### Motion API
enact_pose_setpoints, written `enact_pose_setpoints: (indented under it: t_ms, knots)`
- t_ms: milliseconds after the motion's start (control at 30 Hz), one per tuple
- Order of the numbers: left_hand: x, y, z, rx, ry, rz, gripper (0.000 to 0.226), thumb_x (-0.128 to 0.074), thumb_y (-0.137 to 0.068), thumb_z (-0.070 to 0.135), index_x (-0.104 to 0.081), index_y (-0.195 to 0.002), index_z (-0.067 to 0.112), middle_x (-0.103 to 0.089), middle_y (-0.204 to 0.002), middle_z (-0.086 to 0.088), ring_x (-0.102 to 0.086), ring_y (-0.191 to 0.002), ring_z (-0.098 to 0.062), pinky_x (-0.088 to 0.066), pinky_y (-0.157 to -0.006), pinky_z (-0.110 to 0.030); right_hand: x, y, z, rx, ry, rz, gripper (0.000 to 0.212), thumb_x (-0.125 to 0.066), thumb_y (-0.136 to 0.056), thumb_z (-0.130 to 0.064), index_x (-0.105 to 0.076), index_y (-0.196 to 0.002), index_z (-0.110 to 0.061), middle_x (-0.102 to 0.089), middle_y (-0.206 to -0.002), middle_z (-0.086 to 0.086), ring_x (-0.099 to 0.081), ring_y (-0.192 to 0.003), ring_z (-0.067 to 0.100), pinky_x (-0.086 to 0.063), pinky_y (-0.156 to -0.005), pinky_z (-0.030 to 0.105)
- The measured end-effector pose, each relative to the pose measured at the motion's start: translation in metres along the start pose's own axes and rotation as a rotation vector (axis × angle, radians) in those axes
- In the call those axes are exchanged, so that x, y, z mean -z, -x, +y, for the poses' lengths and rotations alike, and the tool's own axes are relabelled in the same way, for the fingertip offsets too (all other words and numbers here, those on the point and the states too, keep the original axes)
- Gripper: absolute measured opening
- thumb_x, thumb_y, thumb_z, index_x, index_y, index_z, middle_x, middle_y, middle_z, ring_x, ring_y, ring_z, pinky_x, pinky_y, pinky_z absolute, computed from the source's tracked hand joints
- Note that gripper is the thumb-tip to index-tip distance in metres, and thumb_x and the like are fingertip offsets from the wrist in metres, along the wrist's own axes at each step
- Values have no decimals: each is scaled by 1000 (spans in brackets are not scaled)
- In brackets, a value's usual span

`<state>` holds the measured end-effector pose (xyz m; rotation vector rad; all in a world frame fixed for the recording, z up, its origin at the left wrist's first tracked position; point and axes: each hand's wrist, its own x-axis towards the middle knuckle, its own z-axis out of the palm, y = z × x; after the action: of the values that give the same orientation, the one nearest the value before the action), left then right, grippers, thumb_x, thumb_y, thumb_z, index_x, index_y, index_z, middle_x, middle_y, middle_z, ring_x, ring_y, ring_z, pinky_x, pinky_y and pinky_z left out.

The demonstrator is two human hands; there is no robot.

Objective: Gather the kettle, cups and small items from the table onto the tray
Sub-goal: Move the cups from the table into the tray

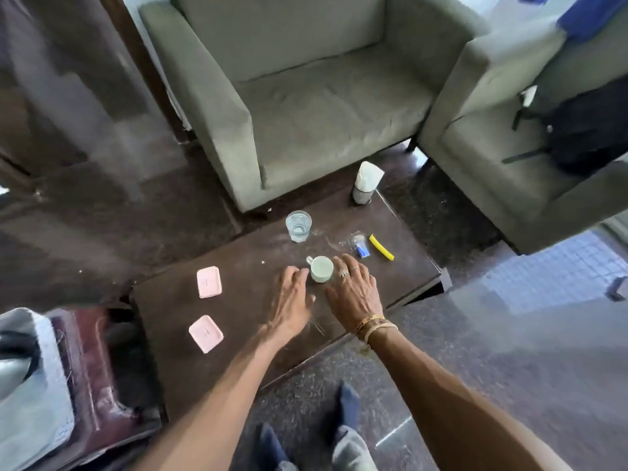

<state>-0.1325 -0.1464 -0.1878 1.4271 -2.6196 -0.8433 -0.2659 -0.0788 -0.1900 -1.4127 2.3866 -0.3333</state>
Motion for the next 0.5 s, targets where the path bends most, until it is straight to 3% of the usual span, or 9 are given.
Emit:
enact_pose_setpoints:
  t_ms: [167, 500]
  knots:
    - [-48, -37, 2, 72, 37, -75, 53, -64, -91, 17, -44, -141, 13, -43, -137, -7, -44, -124, -31, -37, -105, -40, -31, -28, 52, -103, -30, -82, 65, -59, -90, -43, -35, -148, -23, -33, -154, 3, -32, -140, 29, -35, -109, 44]
    - [-126, -96, 15, 170, 98, -119, 54, -70, -87, 15, -47, -136, 12, -46, -135, -11, -48, -122, -32, -36, -105, -38, -78, -82, 115, -168, -63, -196, 66, -62, -88, -42, -37, -145, -19, -33, -153, 5, -37, -136, 32, -38, -107, 45]
